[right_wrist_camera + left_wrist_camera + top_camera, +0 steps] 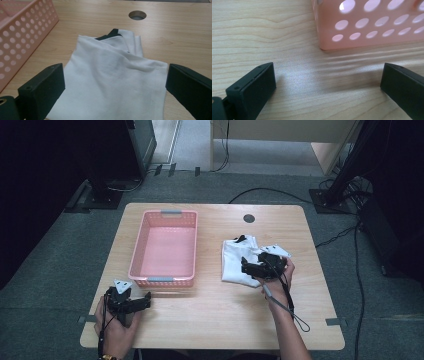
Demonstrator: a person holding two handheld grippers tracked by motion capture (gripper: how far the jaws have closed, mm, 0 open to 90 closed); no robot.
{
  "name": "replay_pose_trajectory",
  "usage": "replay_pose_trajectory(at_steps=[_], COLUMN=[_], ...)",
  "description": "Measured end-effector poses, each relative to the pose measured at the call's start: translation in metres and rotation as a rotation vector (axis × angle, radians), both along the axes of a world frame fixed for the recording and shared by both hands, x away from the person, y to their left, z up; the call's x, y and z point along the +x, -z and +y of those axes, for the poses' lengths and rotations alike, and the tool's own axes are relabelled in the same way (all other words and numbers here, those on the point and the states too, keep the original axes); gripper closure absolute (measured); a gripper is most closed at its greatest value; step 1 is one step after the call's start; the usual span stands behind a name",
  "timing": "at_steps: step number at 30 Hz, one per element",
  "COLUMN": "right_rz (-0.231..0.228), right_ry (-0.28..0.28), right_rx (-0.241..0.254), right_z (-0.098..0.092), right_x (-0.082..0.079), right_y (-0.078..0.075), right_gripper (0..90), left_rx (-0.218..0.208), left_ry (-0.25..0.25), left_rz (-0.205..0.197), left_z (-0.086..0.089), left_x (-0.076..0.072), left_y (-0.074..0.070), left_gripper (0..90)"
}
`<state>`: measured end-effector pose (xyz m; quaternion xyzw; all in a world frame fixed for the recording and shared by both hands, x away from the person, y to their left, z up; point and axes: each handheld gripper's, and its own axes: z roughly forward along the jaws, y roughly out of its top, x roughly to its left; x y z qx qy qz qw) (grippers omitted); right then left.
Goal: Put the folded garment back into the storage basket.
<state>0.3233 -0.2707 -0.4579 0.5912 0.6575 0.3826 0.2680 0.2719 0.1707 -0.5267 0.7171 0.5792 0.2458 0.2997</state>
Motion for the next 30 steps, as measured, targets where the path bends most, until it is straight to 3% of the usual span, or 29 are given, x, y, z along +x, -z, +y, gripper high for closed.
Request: replay_pose_trajectory(at_steps=[20,30], right_rz=[0.03,0.058], right_ry=[0.035,0.037], right_rx=[-0.014,-0.009], right_z=[0.013,0.024], right_x=[0.019,0.037], right_y=[0.015,0.02], right_gripper=[0.0,0.0], left_rx=[0.0,0.0], left_ry=[0.0,0.0], left_rz=[0.0,0.0], left_z=[0.0,0.0], left_x=[0.0,0.0], left_y=[0.0,0.0], left_gripper=[0.0,0.0])
